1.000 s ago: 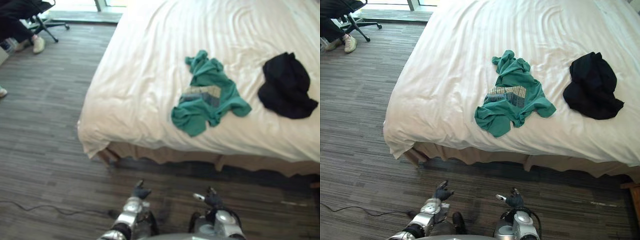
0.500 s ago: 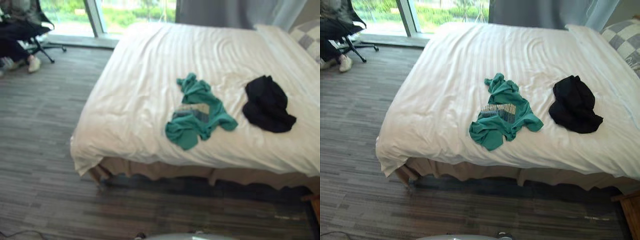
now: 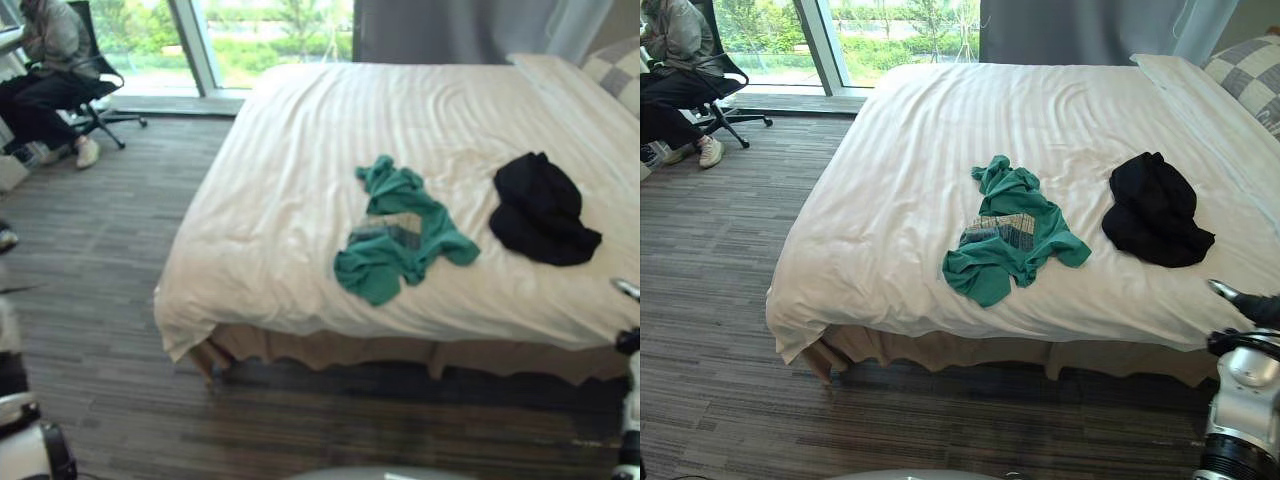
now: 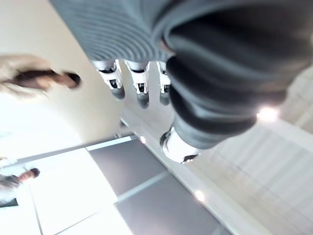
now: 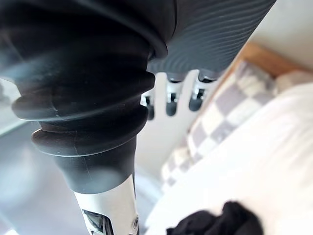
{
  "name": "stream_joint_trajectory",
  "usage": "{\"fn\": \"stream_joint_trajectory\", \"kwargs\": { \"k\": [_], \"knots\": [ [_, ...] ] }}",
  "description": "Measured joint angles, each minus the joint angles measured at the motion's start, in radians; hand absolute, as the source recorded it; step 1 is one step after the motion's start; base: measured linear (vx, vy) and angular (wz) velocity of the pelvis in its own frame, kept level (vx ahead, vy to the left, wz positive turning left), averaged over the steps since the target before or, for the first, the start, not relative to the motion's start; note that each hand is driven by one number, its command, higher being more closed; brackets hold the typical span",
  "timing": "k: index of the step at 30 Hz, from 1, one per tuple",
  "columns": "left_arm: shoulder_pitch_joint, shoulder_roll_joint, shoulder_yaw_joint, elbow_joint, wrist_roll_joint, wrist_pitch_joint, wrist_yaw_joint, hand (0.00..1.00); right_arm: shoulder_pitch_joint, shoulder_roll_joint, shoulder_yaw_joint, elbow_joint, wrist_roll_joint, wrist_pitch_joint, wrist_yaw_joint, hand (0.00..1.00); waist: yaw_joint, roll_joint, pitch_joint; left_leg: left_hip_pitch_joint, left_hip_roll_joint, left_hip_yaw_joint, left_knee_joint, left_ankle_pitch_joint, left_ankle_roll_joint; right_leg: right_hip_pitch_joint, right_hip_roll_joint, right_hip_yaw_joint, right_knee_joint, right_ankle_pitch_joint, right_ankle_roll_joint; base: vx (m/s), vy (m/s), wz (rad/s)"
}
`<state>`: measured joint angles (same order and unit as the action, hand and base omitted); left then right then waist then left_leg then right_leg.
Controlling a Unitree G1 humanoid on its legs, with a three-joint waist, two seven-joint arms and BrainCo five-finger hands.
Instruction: Tidy the bed and pick cloth on bed and put in laundry
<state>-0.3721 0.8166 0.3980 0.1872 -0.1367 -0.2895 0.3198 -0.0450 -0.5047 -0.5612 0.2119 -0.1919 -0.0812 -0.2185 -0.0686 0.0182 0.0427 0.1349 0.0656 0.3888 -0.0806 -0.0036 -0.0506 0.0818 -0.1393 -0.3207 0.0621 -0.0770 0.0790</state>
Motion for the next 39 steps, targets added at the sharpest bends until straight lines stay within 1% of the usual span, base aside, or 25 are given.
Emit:
{"fn": "stream_joint_trajectory", "kwargs": {
  "k": [1, 2, 3, 4, 7, 9, 12, 14, 15, 18, 21, 22, 23, 24, 25, 26, 27, 28, 29, 30, 31, 32, 35, 36, 39],
  "knots": [
    [-0.03, -0.035, -0.069, -0.006, 0.03, -0.007, -0.021, 0.0, -0.017, 0.003, 0.035, -0.002, -0.013, -0.018, 0.011, 0.0, -0.006, -0.001, 0.005, 0.001, 0.001, 0.001, 0.008, -0.001, 0.001, -0.002, -0.001, 0.018, 0.002, 0.0, 0.0, 0.06, -0.046, -0.19],
    [-0.042, -0.05, -0.096, -0.003, 0.036, -0.005, -0.031, 0.0, -0.024, 0.006, 0.048, -0.002, -0.014, -0.024, 0.013, 0.0, -0.008, -0.002, 0.007, 0.0, 0.001, 0.003, 0.012, -0.001, 0.001, -0.004, -0.001, 0.025, 0.003, 0.0, 0.0, 0.06, -0.055, -0.21],
    [-0.049, -0.063, -0.118, 0.0, 0.042, -0.003, -0.037, 0.0, -0.032, 0.009, 0.061, -0.002, -0.015, -0.027, 0.019, 0.0, -0.011, -0.003, 0.008, 0.0, 0.002, 0.005, 0.013, -0.001, 0.001, -0.007, -0.001, 0.031, 0.004, 0.0, 0.0, 0.02, -0.031, -0.27],
    [-0.067, -0.101, -0.176, 0.015, 0.069, 0.002, -0.058, 0.0, -0.052, 0.01, 0.105, -0.003, -0.015, -0.03, 0.033, 0.0, -0.025, -0.002, 0.016, 0.0, 0.003, 0.015, 0.016, -0.001, 0.001, -0.015, -0.001, 0.05, 0.005, 0.0, -0.001, 0.03, -0.036, -0.28],
    [-0.134, -0.187, -0.289, 0.069, 0.127, 0.018, -0.083, 0.0, -0.062, 0.028, 0.166, -0.01, -0.015, -0.031, 0.054, 0.0, -0.038, -0.005, 0.041, 0.001, 0.003, 0.028, 0.033, -0.002, 0.0, -0.021, -0.004, 0.082, 0.01, 0.0, -0.001, 0.02, -0.027, -0.27],
    [-0.176, -0.228, -0.368, 0.116, 0.197, 0.039, -0.104, 0.0, -0.073, 0.031, 0.214, -0.054, -0.015, -0.033, 0.071, 0.0, -0.058, 0.005, 0.063, -0.002, 0.005, 0.037, 0.047, -0.005, 0.0, -0.036, -0.006, 0.112, 0.03, 0.0, -0.001, 0.02, -0.022, -0.22],
    [-0.237, -0.276, -0.438, 0.151, 0.28, 0.057, -0.112, 0.0, -0.094, 0.033, 0.234, -0.097, -0.015, -0.053, 0.071, 0.0, -0.065, 0.013, 0.086, -0.027, 0.004, 0.067, 0.073, -0.005, 0.0, -0.081, -0.019, 0.162, 0.058, 0.001, -0.001, 0.01, 0.017, -0.28],
    [-0.273, -0.287, -0.461, 0.181, 0.322, 0.065, -0.117, 0.0, -0.111, 0.034, 0.246, -0.115, -0.015, -0.057, 0.07, 0.0, -0.083, 0.013, 0.104, -0.047, 0.005, 0.079, 0.098, -0.007, -0.001, -0.094, -0.024, 0.171, 0.06, 0.005, -0.008, 0.02, 0.004, -0.13],
    [-0.301, -0.295, -0.476, 0.212, 0.342, 0.07, -0.12, 0.0, -0.116, 0.037, 0.247, -0.128, -0.015, -0.068, 0.069, 0.0, -0.086, 0.018, 0.109, -0.068, 0.009, 0.081, 0.116, -0.007, -0.001, -0.114, -0.023, 0.187, 0.063, 0.013, -0.018, 0.04, -0.008, -0.15],
    [-0.364, -0.325, -0.486, 0.276, 0.345, 0.082, -0.122, 0.0, -0.121, 0.037, 0.246, -0.154, -0.015, -0.069, 0.066, 0.0, -0.089, 0.02, 0.132, -0.105, 0.015, 0.082, 0.166, -0.012, -0.008, -0.143, -0.03, 0.197, 0.083, 0.014, -0.019, 0.04, -0.007, -0.06],
    [-0.403, -0.344, -0.506, 0.312, 0.343, 0.094, -0.122, 0.0, -0.14, 0.047, 0.247, -0.167, -0.015, -0.07, 0.065, 0.0, -0.096, 0.042, 0.154, -0.158, 0.038, 0.092, 0.22, -0.013, -0.01, -0.185, -0.02, 0.219, 0.093, 0.05, -0.032, 0.06, -0.013, -0.1],
    [-0.407, -0.346, -0.515, 0.332, 0.343, 0.096, -0.124, 0.0, -0.155, 0.062, 0.247, -0.167, -0.015, -0.07, 0.065, 0.0, -0.1, 0.041, 0.167, -0.19, 0.051, 0.107, 0.286, -0.017, -0.016, -0.191, -0.023, 0.228, 0.092, 0.069, -0.04, 0.08, 0.019, 0.0],
    [-0.42, -0.347, -0.515, 0.356, 0.343, 0.098, -0.125, 0.0, -0.176, 0.085, 0.248, -0.166, -0.015, -0.07, 0.06, 0.0, -0.108, 0.029, 0.192, -0.249, 0.059, 0.119, 0.357, -0.062, -0.048, -0.191, -0.032, 0.246, 0.095, 0.079, -0.041, 0.07, 0.04, 0.0],
    [-0.445, -0.365, -0.516, 0.392, 0.345, 0.109, -0.125, 0.0, -0.193, 0.083, 0.252, -0.164, -0.015, -0.07, 0.047, 0.0, -0.112, 0.036, 0.207, -0.24, 0.034, 0.102, 0.161, -0.049, -0.048, -0.2, -0.034, 0.254, 0.094, 0.085, -0.033, 0.06, 0.048, -0.03],
    [-0.459, -0.377, -0.517, 0.405, 0.345, 0.117, -0.125, 0.0, -0.198, 0.072, 0.253, -0.164, -0.015, -0.071, 0.046, 0.0, -0.113, 0.06, 0.215, -0.243, 0.041, 0.103, 0.061, 0.04, -0.039, -0.207, -0.016, 0.253, 0.1, 0.085, -0.032, 0.1, 0.075, -0.25],
    [-0.478, -0.399, -0.529, 0.427, 0.351, 0.129, -0.124, 0.0, -0.203, 0.068, 0.253, -0.164, -0.015, -0.072, 0.045, 0.0, -0.108, 0.094, 0.23, -0.241, 0.063, 0.126, -0.001, 0.117, 0.025, -0.24, 0.01, 0.256, 0.154, 0.06, 0.003, 0.13, 0.099, -0.2],
    [-0.496, -0.407, -0.543, 0.453, 0.359, 0.13, -0.124, 0.0, -0.203, 0.075, 0.253, -0.163, -0.015, -0.073, 0.045, 0.0, -0.109, 0.094, 0.237, -0.247, 0.06, 0.125, -0.009, 0.118, 0.03, -0.282, 0.003, 0.259, 0.212, 0.05, 0.018, 0.13, 0.088, -0.21],
    [-0.516, -0.413, -0.559, 0.486, 0.369, 0.135, -0.124, 0.0, -0.205, 0.078, 0.256, -0.162, -0.015, -0.076, 0.045, 0.0, -0.106, 0.095, 0.257, -0.248, 0.063, 0.121, -0.007, 0.118, 0.032, -0.331, 0.001, 0.267, 0.265, 0.011, 0.037, 0.09, 0.032, -0.06],
    [-0.522, -0.425, -0.569, 0.531, 0.389, 0.149, -0.126, 0.0, -0.205, 0.093, 0.257, -0.163, -0.015, -0.086, 0.046, 0.0, -0.107, 0.094, 0.272, -0.248, 0.054, 0.125, -0.007, 0.117, 0.033, -0.34, -0.001, 0.27, 0.187, -0.007, 0.052, 0.05, -0.021, -0.07],
    [-0.521, -0.437, -0.575, 0.563, 0.408, 0.168, -0.132, 0.0, -0.204, 0.109, 0.257, -0.165, -0.015, -0.093, 0.046, 0.0, -0.113, 0.087, 0.276, -0.248, 0.04, 0.129, -0.006, 0.113, 0.037, -0.341, -0.006, 0.276, 0.066, 0.044, 0.044, 0.04, -0.041, 0.06],
    [-0.522, -0.441, -0.578, 0.568, 0.417, 0.174, -0.14, 0.0, -0.203, 0.116, 0.258, -0.168, -0.015, -0.097, 0.045, 0.0, -0.12, 0.075, 0.283, -0.248, 0.025, 0.13, -0.003, 0.108, 0.032, -0.345, -0.017, 0.293, 0.009, 0.131, 0.035, 0.07, -0.112, 0.17],
    [-0.521, -0.442, -0.584, 0.571, 0.433, 0.174, -0.145, 0.0, -0.212, 0.118, 0.263, -0.171, -0.015, -0.102, 0.045, 0.0, -0.131, 0.074, 0.296, -0.252, 0.02, 0.132, 0.007, 0.094, 0.019, -0.347, -0.024, 0.29, 0.002, 0.147, 0.03, 0.09, -0.125, 0.0],
    [-0.524, -0.483, -0.598, 0.624, 0.487, 0.178, -0.145, 0.0, -0.21, 0.128, 0.271, -0.199, -0.013, -0.105, 0.044, 0.0, -0.147, 0.097, 0.312, -0.261, 0.041, 0.161, 0.015, 0.091, 0.014, -0.357, 0.0, 0.32, -0.019, 0.15, 0.027, 0.09, -0.124, -0.28],
    [-0.527, -0.509, -0.603, 0.647, 0.51, 0.186, -0.141, 0.0, -0.19, 0.128, 0.273, -0.213, -0.013, -0.108, 0.043, 0.0, -0.163, 0.099, 0.314, -0.256, 0.043, 0.18, 0.014, 0.094, 0.01, -0.357, 0.004, 0.327, -0.018, 0.15, 0.027, 0.07, -0.068, -0.28],
    [-0.545, -0.519, -0.603, 0.688, 0.543, 0.199, -0.123, 0.0, -0.144, 0.128, 0.264, -0.258, -0.011, -0.111, 0.03, 0.0, -0.174, 0.099, 0.315, -0.24, 0.038, 0.207, 0.011, 0.09, 0.005, -0.362, 0.005, 0.355, -0.016, 0.15, 0.027, 0.07, -0.017, -0.26]
  ]
}}
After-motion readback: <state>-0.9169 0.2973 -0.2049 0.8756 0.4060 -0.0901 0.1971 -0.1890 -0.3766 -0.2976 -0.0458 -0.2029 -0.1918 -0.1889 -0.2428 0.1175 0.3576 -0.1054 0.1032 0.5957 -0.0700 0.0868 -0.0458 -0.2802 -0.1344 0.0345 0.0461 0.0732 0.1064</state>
